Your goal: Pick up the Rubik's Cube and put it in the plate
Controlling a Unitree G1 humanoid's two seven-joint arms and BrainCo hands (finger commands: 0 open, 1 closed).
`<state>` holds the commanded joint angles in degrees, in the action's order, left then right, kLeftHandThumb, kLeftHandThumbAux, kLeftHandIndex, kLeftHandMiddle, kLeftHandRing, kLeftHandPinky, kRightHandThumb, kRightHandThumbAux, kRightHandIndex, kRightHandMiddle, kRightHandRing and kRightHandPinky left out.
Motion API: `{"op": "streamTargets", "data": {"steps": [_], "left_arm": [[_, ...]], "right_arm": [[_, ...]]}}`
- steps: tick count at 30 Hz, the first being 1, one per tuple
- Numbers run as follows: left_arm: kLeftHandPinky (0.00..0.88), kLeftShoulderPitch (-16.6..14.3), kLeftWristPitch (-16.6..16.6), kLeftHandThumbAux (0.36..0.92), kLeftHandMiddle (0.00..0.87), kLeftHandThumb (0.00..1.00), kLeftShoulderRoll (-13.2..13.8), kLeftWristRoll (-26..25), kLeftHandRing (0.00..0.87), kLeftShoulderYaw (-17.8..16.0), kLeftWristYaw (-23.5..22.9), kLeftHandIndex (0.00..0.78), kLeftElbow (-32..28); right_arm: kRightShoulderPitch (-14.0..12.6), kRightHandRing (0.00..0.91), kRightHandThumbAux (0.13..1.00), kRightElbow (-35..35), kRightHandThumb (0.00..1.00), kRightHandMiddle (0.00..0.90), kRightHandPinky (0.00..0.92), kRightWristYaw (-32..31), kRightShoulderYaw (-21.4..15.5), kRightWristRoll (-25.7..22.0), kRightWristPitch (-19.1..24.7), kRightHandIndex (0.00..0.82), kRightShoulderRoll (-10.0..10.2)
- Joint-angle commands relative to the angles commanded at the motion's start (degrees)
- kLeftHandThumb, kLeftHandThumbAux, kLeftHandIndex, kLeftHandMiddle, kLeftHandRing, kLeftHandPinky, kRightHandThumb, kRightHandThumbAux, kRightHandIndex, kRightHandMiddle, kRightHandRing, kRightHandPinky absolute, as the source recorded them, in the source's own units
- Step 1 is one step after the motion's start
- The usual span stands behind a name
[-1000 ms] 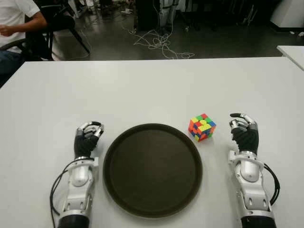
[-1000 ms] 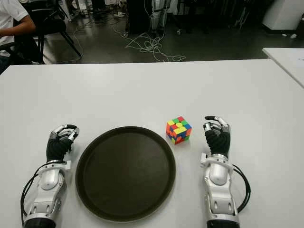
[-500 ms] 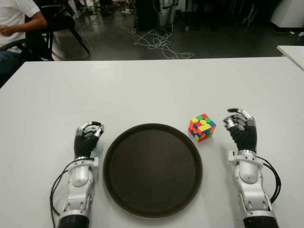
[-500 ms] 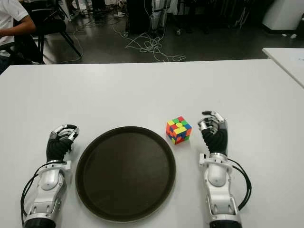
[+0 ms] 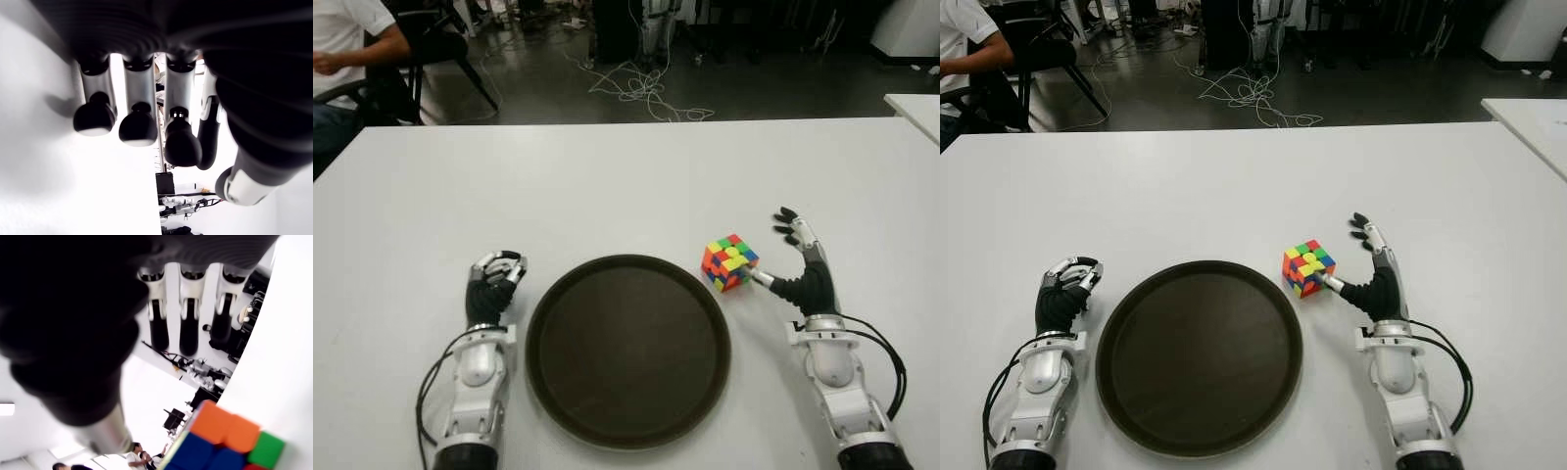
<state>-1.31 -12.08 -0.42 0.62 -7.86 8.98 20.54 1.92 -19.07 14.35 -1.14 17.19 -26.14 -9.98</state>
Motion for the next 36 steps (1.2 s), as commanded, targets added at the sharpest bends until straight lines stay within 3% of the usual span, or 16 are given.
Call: {"op": "streamTargets", "data": {"steps": [12, 19, 29, 31, 36], "left_arm": [[0.836, 0.10, 1.81, 0.699, 0.824, 0.718, -0.19, -0.18, 0.837, 0.04, 0.14, 0.445, -1.13], [0.826, 0.17, 2.17, 0.700, 0.820, 0.718, -0.07, 0.67, 0.834, 0.35, 0.60, 0.445, -1.36], [0.819, 0.31, 2.42, 0.699, 0.816, 0.718, -0.04, 1.05, 0.826, 0.78, 0.47, 0.445, -1.69], [0.823, 0.31, 2.42, 0.699, 0.817, 0.718, -0.07, 1.06, 0.828, 0.86, 0.46, 0.445, -1.69], [0.823, 0.34, 2.41, 0.700, 0.817, 0.718, -0.21, 0.98, 0.829, 0.92, 0.49, 0.445, -1.67]], "right_arm": [[1.40, 0.000, 0.811, -4.43, 0.000, 0.000, 0.000, 0.64, -0.25, -0.01, -3.99, 0.000, -0.33], [1.01, 0.000, 0.797, -1.91, 0.000, 0.000, 0.000, -0.63, -0.38, -0.32, -1.66, 0.000, -0.59], [-1.04, 0.000, 0.756, 10.57, 0.000, 0.000, 0.000, -5.07, 1.55, 7.00, 16.52, 0.000, -2.97], [0.38, 0.000, 0.719, 18.11, 0.000, 0.000, 0.000, -10.76, 2.76, 10.91, 26.93, 0.000, -4.32], [1.91, 0.000, 0.647, 28.82, 0.000, 0.000, 0.000, -20.34, 6.28, 19.23, 41.71, 0.000, -5.62]]}}
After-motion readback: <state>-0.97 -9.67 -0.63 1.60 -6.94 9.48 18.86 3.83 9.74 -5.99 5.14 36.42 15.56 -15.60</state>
